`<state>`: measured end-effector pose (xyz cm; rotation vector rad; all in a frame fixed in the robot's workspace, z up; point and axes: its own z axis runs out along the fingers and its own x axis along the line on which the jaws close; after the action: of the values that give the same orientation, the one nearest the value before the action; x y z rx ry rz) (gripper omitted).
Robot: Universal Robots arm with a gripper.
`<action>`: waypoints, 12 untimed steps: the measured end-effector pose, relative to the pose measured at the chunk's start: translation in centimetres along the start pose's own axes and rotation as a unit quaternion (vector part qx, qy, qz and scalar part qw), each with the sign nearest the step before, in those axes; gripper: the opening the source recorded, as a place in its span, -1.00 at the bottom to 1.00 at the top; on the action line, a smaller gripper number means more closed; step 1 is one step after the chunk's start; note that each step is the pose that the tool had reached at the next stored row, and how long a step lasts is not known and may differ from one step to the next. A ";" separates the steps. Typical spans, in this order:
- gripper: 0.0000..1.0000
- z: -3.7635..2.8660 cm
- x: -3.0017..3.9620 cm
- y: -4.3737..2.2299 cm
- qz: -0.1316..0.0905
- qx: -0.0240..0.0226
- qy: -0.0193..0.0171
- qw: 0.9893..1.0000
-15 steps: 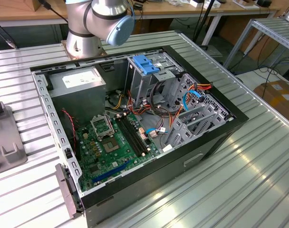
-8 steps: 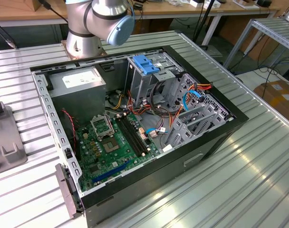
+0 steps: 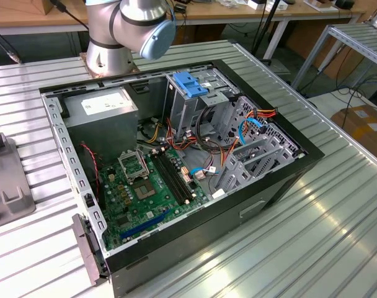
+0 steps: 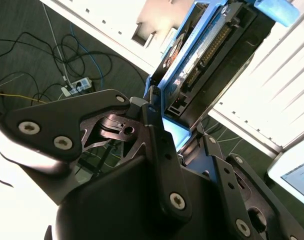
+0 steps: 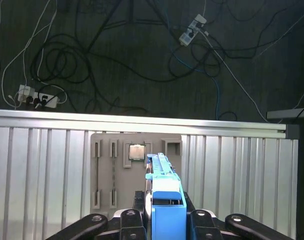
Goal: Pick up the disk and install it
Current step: 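Pick up the disk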
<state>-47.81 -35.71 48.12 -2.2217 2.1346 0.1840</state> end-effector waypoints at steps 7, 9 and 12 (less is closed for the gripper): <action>-0.25 -0.10 0.79 0.03 0.000 0.000 0.000 1.000; -0.25 -0.13 1.04 0.04 0.000 0.000 0.000 1.000; -0.25 -0.18 1.46 0.06 0.000 0.000 0.000 1.000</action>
<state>-47.80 -37.18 48.12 -2.2217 2.1345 0.1840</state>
